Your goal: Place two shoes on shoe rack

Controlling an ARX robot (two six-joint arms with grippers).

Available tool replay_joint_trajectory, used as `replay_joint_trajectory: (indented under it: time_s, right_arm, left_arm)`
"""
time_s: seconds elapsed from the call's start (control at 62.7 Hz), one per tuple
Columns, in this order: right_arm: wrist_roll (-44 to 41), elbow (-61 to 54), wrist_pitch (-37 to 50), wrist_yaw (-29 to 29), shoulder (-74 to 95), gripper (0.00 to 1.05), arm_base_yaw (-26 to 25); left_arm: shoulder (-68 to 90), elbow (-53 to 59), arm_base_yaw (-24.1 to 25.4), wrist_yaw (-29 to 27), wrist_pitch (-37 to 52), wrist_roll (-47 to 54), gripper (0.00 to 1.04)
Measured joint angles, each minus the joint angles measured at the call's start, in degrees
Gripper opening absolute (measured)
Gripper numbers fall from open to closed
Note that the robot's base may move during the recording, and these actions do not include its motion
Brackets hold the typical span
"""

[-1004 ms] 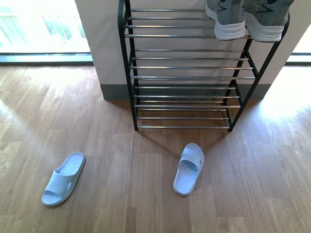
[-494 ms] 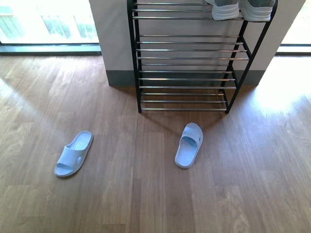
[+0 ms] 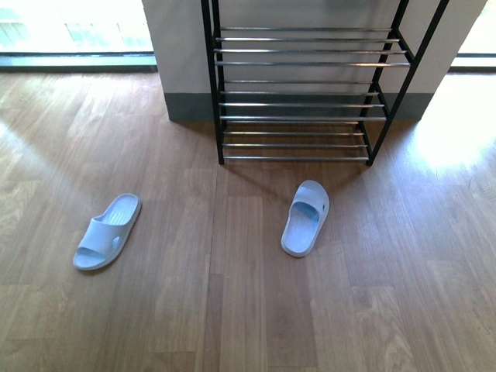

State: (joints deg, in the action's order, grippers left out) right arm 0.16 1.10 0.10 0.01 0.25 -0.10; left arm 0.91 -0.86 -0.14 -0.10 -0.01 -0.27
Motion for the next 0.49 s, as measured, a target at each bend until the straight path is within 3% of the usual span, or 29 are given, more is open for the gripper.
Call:
replay_joint_trajectory:
  time_s: [0.494]
  right_arm:
    - [0.0,0.0,0.0,0.0,0.0,0.96,0.0]
  left_arm:
    - [0.0,0.0,0.0,0.0,0.0,0.0,0.95]
